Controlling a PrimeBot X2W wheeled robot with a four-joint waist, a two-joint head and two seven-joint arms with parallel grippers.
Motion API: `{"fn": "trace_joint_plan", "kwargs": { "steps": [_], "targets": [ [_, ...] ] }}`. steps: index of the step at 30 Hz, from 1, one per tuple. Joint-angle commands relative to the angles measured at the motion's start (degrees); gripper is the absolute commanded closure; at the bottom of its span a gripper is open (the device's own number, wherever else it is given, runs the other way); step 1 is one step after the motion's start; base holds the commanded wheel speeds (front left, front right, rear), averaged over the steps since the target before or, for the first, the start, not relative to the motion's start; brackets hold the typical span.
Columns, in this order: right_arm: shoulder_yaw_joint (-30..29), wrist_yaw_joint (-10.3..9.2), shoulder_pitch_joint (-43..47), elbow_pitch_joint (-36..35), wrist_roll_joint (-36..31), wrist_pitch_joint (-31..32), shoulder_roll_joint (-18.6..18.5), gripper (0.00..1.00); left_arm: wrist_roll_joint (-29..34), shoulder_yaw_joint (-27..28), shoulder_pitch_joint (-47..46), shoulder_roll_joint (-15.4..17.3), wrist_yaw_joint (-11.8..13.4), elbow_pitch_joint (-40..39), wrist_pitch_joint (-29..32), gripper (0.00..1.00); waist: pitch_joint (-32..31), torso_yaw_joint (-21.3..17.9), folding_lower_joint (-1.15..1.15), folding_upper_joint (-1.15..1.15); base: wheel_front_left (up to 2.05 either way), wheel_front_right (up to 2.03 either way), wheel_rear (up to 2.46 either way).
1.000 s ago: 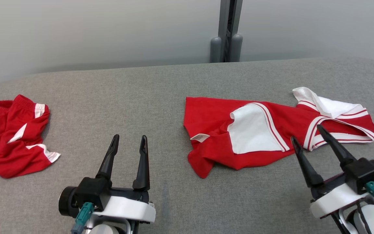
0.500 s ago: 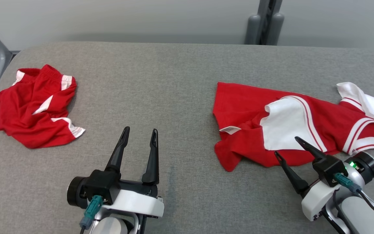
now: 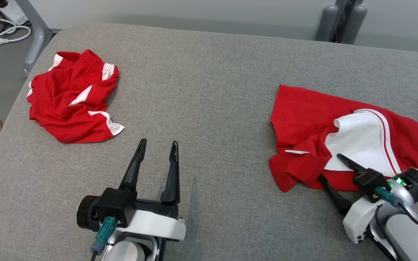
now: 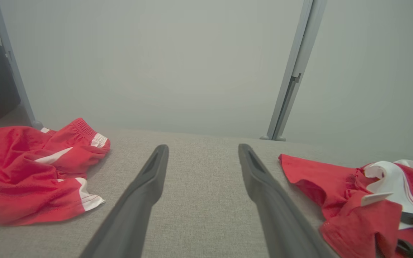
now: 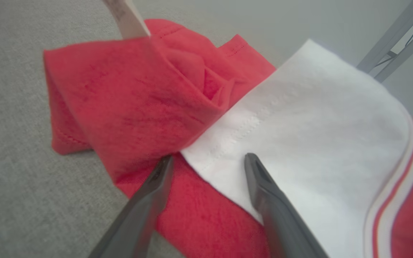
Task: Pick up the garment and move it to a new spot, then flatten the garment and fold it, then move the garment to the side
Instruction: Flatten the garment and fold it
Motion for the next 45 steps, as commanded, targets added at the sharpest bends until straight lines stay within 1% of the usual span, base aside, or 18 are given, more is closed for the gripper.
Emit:
{"fn": "trace_joint_plan", "kwargs": {
  "steps": [1,5,6,7,8,9,16,22,23,27,33,36,38,39,40,45],
  "targets": [
    [-0.03,-0.01,-0.46,0.18,0.51,-0.09,-0.59,0.0,-0.07,0.06,-0.64,0.18,0.39,-0.29,-0.04,0.0,0.1,0.13,0.0,0.0,0.0,0.0,0.0],
    [-0.23,-0.01,-0.52,0.75,0.66,-0.09,-0.65,0.0,-0.32,-0.1,-0.66,0.19,0.61,-0.34,-0.04,0.0,0.07,0.08,0.0,0.0,0.0,0.0,0.0],
    [-0.35,-0.01,-0.46,1.1,0.79,-0.09,-0.49,0.04,-0.36,-0.18,-0.71,0.19,0.69,-0.32,-0.04,0.0,0.04,0.03,0.0,0.0,0.0,0.0,0.0],
    [-0.58,-0.01,-0.41,1.59,1.18,-0.09,-0.27,0.5,-0.41,-0.21,-0.78,0.2,0.73,-0.31,-0.04,0.0,0.03,-0.04,0.0,0.0,0.0,0.0,0.0],
    [-0.76,-0.01,-0.45,1.96,1.54,-0.08,-0.05,0.78,-0.42,-0.23,-0.87,0.19,0.75,-0.29,-0.04,0.0,0.01,-0.14,0.0,0.0,0.0,0.0,0.0],
    [-0.84,-0.01,-0.58,2.14,1.83,-0.09,0.08,1.0,-0.41,-0.23,-0.91,0.2,0.8,-0.27,-0.04,0.0,-0.04,-0.27,0.0,0.0,0.0,0.0,0.0],
    [-2.29,-0.01,-0.29,2.08,3.54,-0.09,0.83,1.0,0.09,0.27,-0.33,0.2,0.51,0.2,-0.04,0.0,-0.77,-1.65,0.0,0.0,0.0,0.0,0.0],
    [-5.23,-0.01,1.09,-0.93,4.02,-0.09,1.23,1.0,0.44,0.86,0.11,0.19,-0.04,0.63,-0.04,0.0,-2.31,-3.79,0.0,0.0,0.0,0.0,0.0],
    [-7.13,-0.01,2.13,-2.55,4.27,-0.1,1.49,1.0,0.48,1.2,0.56,0.2,-0.09,0.76,-0.04,0.0,-3.1,-4.91,0.0,0.0,0.0,0.0,0.0],
    [-10.85,-0.01,4.49,-6.2,4.73,-0.09,2.16,1.0,0.77,2.12,1.72,0.2,-0.61,1.06,-0.04,0.0,-4.81,-7.95,0.0,0.0,0.0,0.0,0.0],
    [-17.04,-0.01,10.29,-11.23,6.5,-0.09,3.39,1.0,0.96,3.36,2.77,0.2,-1.06,0.99,-0.04,0.0,-6.7,-12.88,0.0,0.0,0.0,0.0,0.0],
    [-19.33,-0.01,13.53,-11.6,5.79,-0.07,3.7,1.0,0.83,3.78,2.7,0.2,-1.18,0.85,-0.04,0.0,-7.07,-15.1,0.0,0.0,0.0,0.0,0.0],
    [-21.48,-0.01,15.3,-10.47,7.06,0.98,4.69,1.0,0.81,3.84,2.54,0.2,-1.24,0.81,-0.03,0.0,-6.93,-16.36,0.0,0.0,0.0,0.0,0.0],
    [-22.31,-0.01,15.85,-9.68,6.66,1.57,4.73,0.82,0.82,3.83,2.36,0.2,-1.3,0.79,-0.03,0.0,-6.75,-16.89,0.0,0.0,0.0,0.0,0.0],
    [-23.19,-0.01,16.19,-8.64,6.14,2.29,4.95,0.0,0.84,3.81,2.13,0.21,-1.32,0.76,-0.04,0.0,-6.54,-17.41,0.0,0.0,0.0,0.0,0.0],
    [-24.67,0.0,16.37,-4.65,4.36,4.59,6.9,0.0,1.05,3.79,1.34,0.21,-1.46,1.18,-0.04,0.0,-5.85,-18.97,0.0,0.0,0.0,0.0,0.0]
  ]
}}
